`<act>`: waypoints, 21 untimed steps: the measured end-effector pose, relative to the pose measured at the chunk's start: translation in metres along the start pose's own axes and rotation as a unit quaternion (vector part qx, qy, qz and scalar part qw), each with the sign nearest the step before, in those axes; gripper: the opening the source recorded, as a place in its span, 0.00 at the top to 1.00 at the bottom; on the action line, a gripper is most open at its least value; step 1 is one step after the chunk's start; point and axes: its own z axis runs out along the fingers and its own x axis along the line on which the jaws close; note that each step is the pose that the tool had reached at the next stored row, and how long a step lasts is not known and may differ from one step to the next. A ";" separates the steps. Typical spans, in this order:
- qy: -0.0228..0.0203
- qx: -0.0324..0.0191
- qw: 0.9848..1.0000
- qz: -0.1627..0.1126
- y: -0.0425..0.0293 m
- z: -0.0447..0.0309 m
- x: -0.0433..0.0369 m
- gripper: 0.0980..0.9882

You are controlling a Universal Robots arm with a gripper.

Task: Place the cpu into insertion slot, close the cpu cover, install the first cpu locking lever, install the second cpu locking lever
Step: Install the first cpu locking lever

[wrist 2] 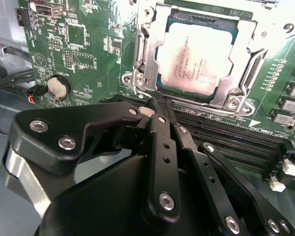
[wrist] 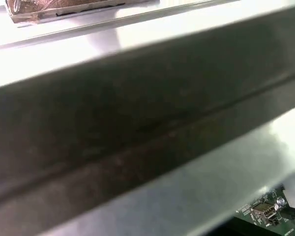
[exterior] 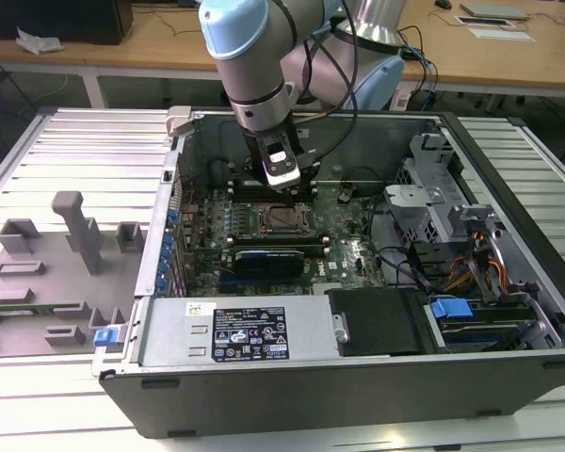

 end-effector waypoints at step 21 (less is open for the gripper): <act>0.000 -0.002 1.000 0.002 0.0074 -0.0381 -0.0097 0.99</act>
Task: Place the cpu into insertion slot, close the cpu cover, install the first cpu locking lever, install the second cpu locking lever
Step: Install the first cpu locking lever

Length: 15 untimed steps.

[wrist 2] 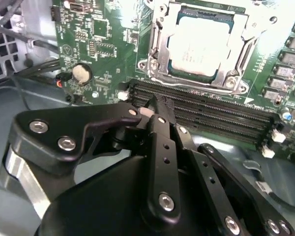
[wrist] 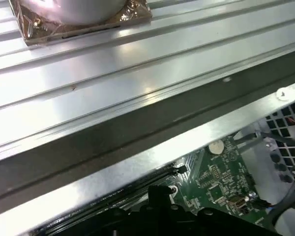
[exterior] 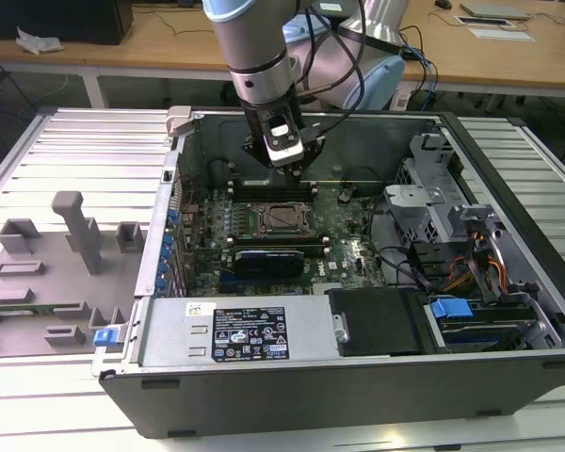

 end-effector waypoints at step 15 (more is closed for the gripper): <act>0.072 0.065 0.995 0.001 0.0010 0.0020 -0.0055 0.99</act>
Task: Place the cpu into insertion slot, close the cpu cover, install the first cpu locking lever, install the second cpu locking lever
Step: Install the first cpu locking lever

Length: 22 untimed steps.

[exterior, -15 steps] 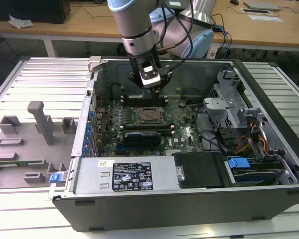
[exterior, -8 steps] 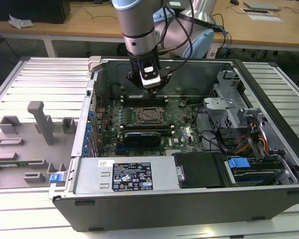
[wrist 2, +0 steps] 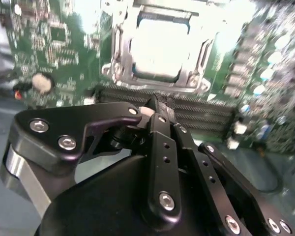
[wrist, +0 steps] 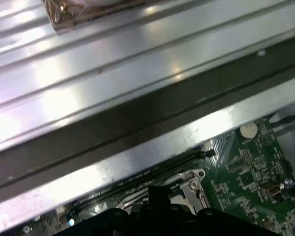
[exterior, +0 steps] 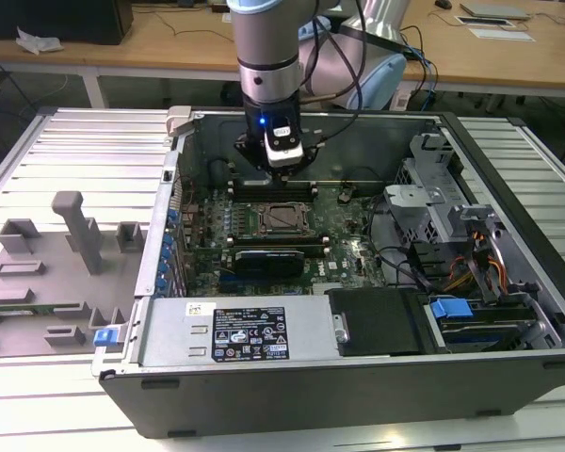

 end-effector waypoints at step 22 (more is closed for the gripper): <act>0.018 0.013 0.992 -0.123 -0.0222 0.0059 -0.0250 0.99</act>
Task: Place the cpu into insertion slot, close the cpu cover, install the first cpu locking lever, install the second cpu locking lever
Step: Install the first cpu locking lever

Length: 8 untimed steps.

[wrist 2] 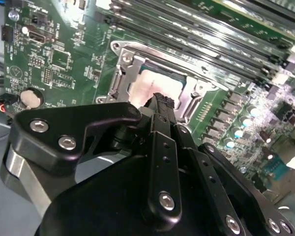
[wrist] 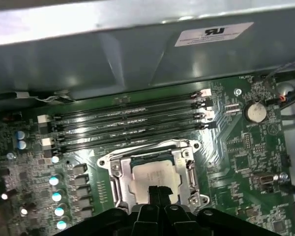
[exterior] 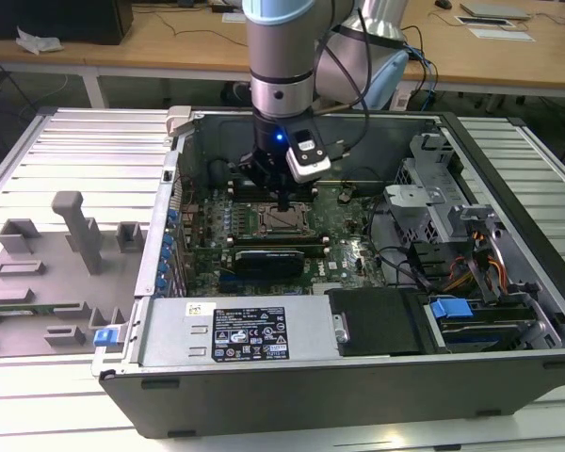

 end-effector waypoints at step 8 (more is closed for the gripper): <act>0.008 0.007 0.999 -0.043 0.0002 0.0018 -0.0014 0.99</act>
